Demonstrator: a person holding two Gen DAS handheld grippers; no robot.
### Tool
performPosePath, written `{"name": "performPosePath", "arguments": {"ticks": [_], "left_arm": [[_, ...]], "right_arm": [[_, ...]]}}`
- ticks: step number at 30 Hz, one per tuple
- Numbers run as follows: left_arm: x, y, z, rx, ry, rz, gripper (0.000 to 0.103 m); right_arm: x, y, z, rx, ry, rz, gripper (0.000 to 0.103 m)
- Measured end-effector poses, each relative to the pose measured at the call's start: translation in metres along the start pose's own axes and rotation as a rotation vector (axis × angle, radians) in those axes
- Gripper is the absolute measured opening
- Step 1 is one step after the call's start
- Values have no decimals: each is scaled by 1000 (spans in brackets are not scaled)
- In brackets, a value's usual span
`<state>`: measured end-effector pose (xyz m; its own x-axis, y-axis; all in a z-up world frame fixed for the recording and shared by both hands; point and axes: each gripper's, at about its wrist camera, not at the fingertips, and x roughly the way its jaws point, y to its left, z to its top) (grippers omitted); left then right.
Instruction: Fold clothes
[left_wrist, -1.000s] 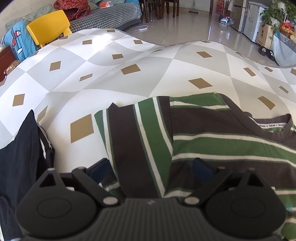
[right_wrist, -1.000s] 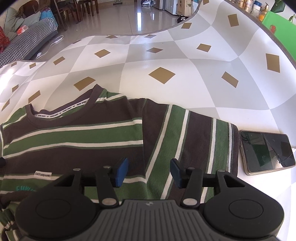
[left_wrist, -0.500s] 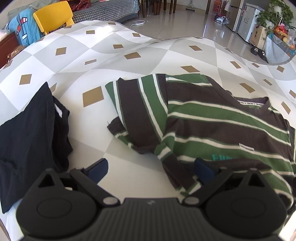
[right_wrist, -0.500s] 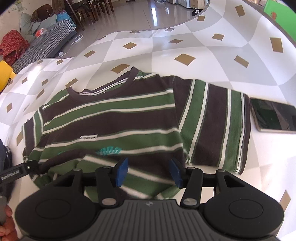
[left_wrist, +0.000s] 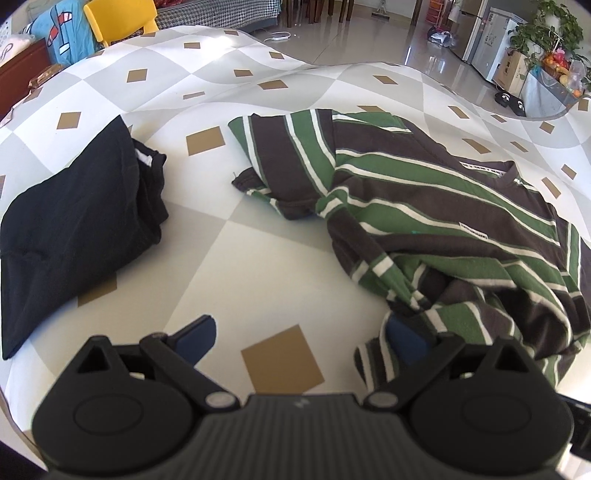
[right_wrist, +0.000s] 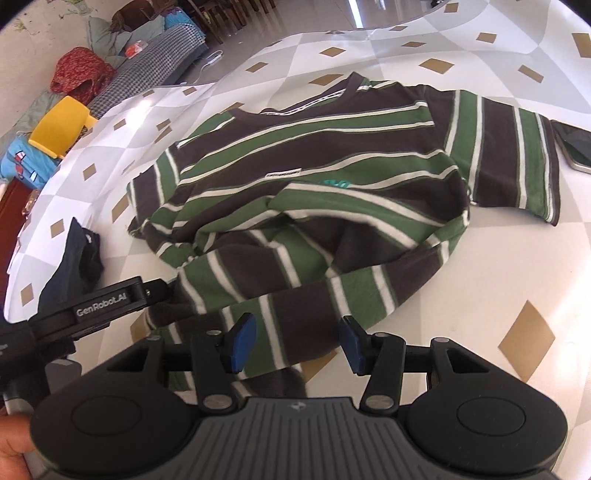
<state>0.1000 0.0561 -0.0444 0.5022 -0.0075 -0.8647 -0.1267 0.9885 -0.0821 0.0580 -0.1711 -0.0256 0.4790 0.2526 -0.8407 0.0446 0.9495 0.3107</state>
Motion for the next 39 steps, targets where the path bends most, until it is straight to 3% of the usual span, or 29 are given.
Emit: {"name": "performPosePath", "arguments": {"ticks": [12, 26, 29, 34, 39], "left_arm": [[0, 17, -14, -60, 37, 0, 101], [2, 21, -21, -66, 60, -14, 101], [1, 22, -22, -65, 61, -16, 101], [0, 27, -22, -82, 60, -12, 101], [-1, 33, -21, -104, 55, -5, 101]], "right_arm": [[3, 66, -35, -303, -37, 82, 48], [21, 93, -54, -421, -62, 45, 48], [24, 94, -55, -426, -82, 28, 42], [22, 91, -54, -418, -117, 22, 16], [9, 86, -54, -404, -171, 2, 6]]}}
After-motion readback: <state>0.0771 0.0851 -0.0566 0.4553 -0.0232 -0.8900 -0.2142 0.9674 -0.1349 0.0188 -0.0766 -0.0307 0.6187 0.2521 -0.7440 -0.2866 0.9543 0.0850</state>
